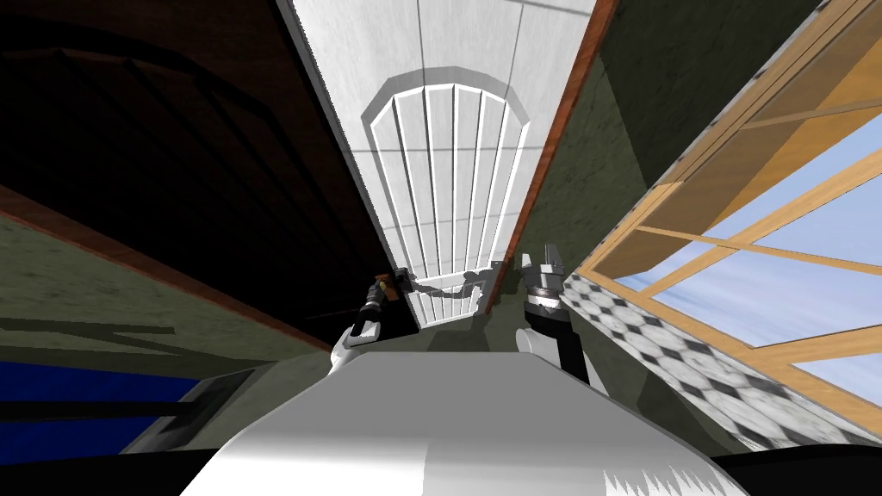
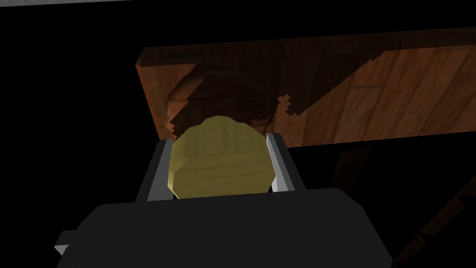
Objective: Pull the door open
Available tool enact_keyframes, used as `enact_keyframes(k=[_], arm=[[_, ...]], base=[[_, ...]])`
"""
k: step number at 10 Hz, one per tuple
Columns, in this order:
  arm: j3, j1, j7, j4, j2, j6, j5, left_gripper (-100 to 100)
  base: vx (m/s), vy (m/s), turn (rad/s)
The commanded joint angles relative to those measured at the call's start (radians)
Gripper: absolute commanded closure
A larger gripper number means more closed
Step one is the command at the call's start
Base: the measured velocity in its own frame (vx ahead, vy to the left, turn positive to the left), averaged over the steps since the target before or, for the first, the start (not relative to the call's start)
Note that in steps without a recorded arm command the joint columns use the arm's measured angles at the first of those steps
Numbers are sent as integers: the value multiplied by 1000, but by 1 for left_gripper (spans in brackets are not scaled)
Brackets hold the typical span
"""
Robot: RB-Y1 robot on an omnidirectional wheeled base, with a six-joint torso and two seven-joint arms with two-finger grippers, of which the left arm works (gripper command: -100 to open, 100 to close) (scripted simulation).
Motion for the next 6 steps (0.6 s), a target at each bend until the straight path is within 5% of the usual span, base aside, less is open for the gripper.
enact_keyframes(k=[1,3,4,6], arm=[[17,19,3,7,15,1,4,100],[25,31,6,11,25,1,6,100],[6,30,12,-11,23,4,5,-100],[-20,35,22,-31,20,-1,3,-100]], base=[[-121,60,118],[-193,93,97],[-207,45,-43],[-202,-16,-92]])
